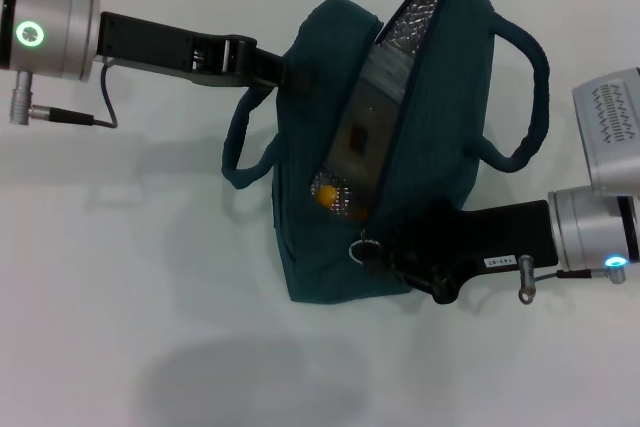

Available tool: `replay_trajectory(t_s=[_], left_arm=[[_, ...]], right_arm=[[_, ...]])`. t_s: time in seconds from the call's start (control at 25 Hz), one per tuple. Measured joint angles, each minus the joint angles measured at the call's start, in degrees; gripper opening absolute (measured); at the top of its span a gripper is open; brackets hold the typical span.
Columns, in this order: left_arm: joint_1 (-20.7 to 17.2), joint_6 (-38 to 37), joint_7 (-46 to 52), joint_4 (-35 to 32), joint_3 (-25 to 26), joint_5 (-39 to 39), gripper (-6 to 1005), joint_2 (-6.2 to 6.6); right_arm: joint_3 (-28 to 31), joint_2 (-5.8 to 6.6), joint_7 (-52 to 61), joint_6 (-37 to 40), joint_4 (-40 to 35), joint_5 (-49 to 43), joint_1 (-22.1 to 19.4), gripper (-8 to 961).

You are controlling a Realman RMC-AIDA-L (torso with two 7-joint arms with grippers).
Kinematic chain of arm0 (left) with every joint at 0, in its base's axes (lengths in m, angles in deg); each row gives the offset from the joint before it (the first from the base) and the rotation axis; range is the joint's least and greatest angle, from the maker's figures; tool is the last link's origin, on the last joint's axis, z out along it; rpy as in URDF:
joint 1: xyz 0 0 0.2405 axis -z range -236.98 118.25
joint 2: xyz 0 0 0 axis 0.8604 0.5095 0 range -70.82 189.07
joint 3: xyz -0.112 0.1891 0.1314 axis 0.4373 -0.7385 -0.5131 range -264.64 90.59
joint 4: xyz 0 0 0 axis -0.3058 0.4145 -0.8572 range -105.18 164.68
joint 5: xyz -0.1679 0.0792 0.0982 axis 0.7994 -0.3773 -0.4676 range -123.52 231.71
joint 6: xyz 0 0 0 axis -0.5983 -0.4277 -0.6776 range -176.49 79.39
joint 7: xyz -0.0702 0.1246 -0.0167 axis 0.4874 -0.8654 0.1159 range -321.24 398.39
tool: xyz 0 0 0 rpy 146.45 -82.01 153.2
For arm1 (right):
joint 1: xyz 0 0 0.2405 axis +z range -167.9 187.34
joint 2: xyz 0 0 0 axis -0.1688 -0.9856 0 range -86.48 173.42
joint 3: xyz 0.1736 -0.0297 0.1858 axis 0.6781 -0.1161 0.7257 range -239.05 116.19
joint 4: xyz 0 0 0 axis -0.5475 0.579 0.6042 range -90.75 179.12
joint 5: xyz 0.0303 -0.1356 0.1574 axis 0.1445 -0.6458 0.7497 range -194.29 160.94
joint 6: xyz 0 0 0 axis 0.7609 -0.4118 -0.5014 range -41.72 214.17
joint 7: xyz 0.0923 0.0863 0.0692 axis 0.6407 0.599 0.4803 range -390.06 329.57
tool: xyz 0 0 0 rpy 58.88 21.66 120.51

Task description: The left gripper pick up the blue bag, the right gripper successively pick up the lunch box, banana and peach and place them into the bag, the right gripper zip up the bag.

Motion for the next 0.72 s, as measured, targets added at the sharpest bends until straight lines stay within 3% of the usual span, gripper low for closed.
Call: replay_trajectory(t_s=[0.12,0.32,0.72], left_arm=[[-0.02,-0.02,0.00,0.03,0.00,0.01,76,0.03],[-0.11,-0.05,-0.05,0.03,0.00,0.02,76,0.11],[-0.08,-0.09,-0.23,0.06,0.00,0.51,76,-0.11]], right_arm=[[0.11,0.16,-0.03,0.35,-0.38,0.86,-1.10,11],[1.67,0.46,-1.09,2.41,-1.22,2.05,-3.11,12],[11.40,0.36,-6.39,13.86,-1.61,3.55,-6.60,15]])
